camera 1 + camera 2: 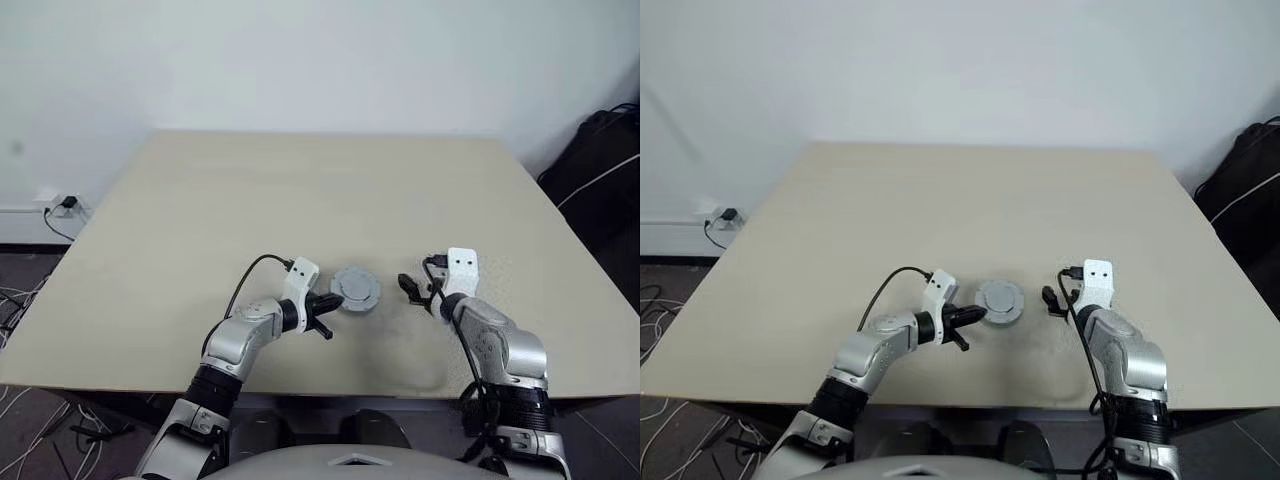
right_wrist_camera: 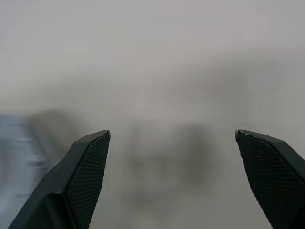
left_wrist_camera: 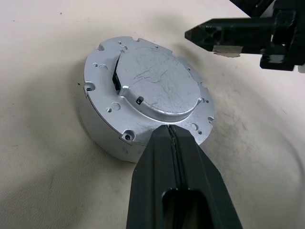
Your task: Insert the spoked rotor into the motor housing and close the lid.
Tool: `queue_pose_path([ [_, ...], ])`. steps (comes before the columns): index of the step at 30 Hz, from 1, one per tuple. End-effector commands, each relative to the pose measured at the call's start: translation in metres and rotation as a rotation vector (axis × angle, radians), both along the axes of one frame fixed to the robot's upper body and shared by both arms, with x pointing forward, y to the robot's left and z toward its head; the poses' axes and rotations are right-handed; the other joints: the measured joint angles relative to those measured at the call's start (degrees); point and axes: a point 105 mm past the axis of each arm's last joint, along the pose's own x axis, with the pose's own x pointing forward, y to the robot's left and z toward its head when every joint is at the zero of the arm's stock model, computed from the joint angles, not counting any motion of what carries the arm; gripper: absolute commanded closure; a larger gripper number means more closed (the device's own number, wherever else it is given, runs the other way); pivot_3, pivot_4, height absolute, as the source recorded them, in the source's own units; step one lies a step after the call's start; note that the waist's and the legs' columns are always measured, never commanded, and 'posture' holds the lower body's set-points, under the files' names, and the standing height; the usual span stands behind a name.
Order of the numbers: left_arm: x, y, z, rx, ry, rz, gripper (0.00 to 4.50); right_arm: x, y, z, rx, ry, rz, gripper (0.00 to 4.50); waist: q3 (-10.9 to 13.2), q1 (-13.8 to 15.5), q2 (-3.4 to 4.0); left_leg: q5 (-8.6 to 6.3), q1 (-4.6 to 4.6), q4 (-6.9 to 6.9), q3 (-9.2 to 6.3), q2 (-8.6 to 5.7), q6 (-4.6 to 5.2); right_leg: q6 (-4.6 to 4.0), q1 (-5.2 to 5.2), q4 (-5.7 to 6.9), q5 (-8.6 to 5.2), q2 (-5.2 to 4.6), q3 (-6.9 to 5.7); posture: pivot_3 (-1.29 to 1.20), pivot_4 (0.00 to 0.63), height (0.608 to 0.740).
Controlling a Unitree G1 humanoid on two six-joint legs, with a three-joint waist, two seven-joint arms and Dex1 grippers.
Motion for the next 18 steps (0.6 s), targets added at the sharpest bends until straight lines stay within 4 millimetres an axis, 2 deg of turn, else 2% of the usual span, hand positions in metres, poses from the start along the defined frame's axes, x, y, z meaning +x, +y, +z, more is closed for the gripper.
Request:
queue_pose_path([
  [1, -0.002, -0.001, -0.003, 0.015, 0.010, -0.007, 4.50, 0.009, 0.015, 0.031, 0.150, -0.090, 0.052, 0.01, 0.00, 0.00, 0.02, 0.00, 0.00, 0.00, 0.00, 0.00, 0.00, 0.00, 0.00, 0.01, 0.00, 0.00, 0.00, 0.00, 0.000, 0.740],
  [6, -0.003, -0.001, -0.004, 0.014, 0.011, -0.007, 4.50, 0.005, 0.029, 0.029, 0.246, -0.038, 0.107, 0.01, 0.00, 0.06, 0.03, -0.03, -0.01, 0.00, 0.00, -0.01, 0.05, -0.25, 0.00, -0.02, 0.15, -0.01, 0.00, 0.00, 0.000, 0.740],
  [18, -0.003, -0.001, -0.004, 0.012, 0.011, -0.004, 4.50, -0.010, 0.062, 0.005, 0.380, 0.120, 0.190, 0.01, -0.01, 0.03, 0.04, -0.04, -0.02, 0.01, 0.01, -0.01, 0.06, -0.28, 0.00, -0.01, 0.17, -0.01, 0.00, 0.00, 0.000, 0.740],
])
